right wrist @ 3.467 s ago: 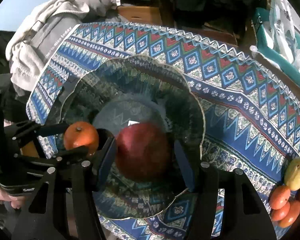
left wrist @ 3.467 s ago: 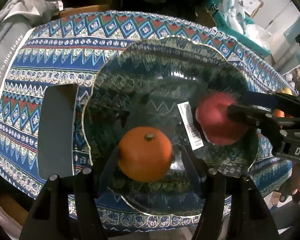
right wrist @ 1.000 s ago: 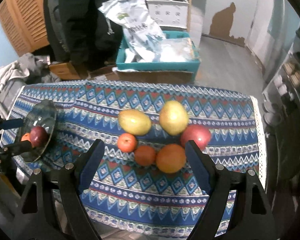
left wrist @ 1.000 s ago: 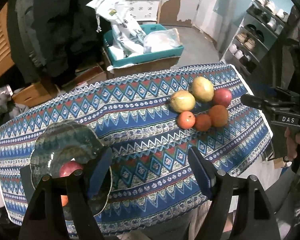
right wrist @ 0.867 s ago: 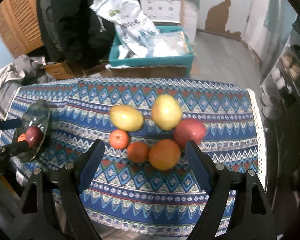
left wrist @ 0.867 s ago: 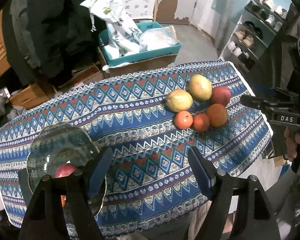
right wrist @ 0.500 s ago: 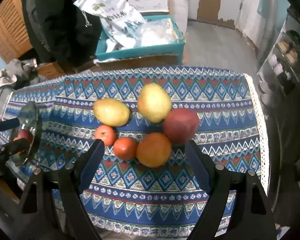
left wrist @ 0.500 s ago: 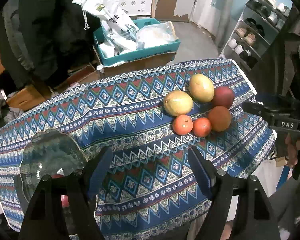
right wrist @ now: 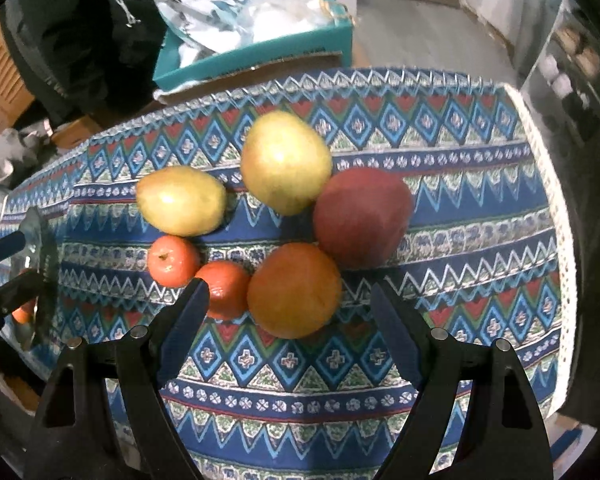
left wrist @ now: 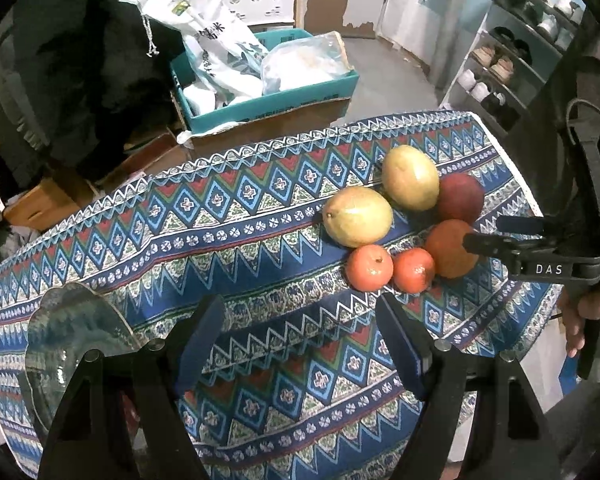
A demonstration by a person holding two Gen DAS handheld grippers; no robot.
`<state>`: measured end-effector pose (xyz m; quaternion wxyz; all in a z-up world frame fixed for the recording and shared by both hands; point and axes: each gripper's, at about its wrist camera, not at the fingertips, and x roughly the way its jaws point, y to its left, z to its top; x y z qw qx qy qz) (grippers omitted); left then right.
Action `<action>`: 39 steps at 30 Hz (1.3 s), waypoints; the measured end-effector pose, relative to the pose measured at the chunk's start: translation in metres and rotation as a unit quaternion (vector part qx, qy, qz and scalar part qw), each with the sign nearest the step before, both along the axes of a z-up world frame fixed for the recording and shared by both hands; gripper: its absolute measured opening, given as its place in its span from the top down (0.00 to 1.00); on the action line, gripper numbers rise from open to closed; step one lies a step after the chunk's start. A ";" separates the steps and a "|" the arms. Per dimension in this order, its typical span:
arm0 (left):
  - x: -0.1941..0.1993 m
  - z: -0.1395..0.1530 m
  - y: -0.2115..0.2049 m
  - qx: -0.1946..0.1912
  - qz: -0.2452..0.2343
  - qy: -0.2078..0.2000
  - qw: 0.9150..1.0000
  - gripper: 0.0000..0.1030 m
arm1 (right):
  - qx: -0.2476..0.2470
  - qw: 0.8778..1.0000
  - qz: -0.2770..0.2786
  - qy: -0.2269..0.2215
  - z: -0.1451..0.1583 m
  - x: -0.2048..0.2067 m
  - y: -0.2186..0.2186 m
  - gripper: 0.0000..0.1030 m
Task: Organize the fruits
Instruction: 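Grasp a tangerine with the left tool while the right tool grasps an orange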
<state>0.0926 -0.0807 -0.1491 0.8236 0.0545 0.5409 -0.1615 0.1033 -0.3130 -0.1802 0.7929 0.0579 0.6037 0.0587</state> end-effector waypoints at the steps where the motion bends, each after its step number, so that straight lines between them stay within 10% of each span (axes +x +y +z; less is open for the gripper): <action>1: 0.001 -0.002 -0.001 0.001 0.000 0.001 1.000 0.23 | 0.001 1.000 -0.002 0.003 -0.004 0.001 -0.001 0.20; 16: 0.018 -0.044 -0.027 0.005 -0.004 0.047 0.999 0.23 | 0.050 0.996 -0.045 0.053 -0.059 0.015 -0.010 0.20; 20: 0.024 -0.050 -0.036 0.004 -0.008 0.056 0.998 0.23 | 0.080 0.995 -0.035 0.050 -0.059 0.017 -0.010 0.37; 39: 0.041 -0.090 -0.073 -0.039 0.006 0.111 0.993 0.23 | -0.013 1.000 0.012 0.021 -0.033 -0.021 -0.019 0.38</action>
